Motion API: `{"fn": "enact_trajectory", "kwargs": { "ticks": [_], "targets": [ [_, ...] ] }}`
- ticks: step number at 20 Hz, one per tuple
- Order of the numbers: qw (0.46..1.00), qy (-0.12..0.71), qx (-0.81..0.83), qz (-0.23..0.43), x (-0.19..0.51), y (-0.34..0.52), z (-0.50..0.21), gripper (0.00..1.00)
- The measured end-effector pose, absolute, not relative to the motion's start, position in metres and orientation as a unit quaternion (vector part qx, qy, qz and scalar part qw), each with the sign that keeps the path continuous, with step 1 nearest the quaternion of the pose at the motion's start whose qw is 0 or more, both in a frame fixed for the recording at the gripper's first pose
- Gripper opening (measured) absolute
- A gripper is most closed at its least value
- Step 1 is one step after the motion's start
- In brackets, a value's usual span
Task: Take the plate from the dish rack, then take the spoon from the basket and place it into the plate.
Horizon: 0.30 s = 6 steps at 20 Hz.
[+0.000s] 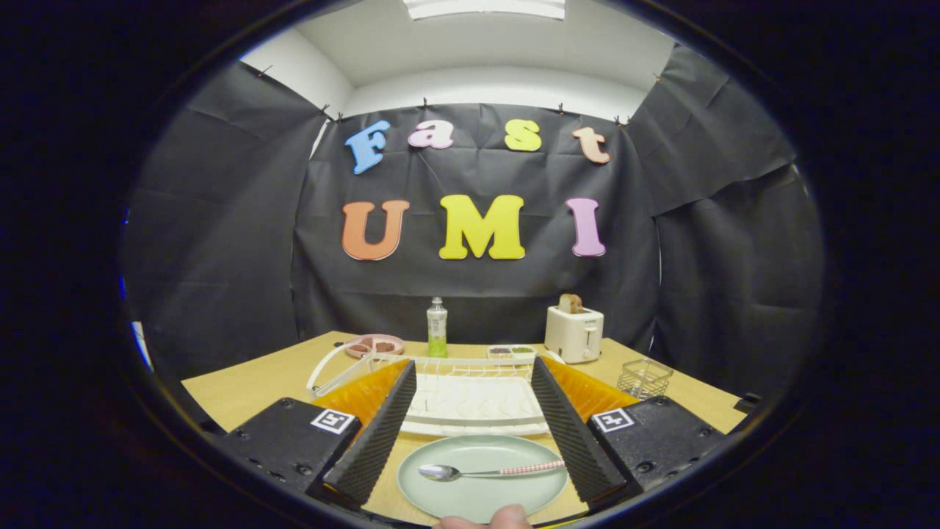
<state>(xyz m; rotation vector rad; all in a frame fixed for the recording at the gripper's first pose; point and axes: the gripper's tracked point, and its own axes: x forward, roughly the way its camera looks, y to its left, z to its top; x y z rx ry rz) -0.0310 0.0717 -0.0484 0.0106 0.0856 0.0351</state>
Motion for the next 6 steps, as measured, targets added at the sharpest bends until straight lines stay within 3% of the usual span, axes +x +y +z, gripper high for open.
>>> {"fn": "enact_trajectory", "kwargs": {
  "ticks": [6],
  "targets": [
    [0.998,0.053,0.021,0.016,-0.0385,0.0622,-0.0543,1.00]
  ]
}}
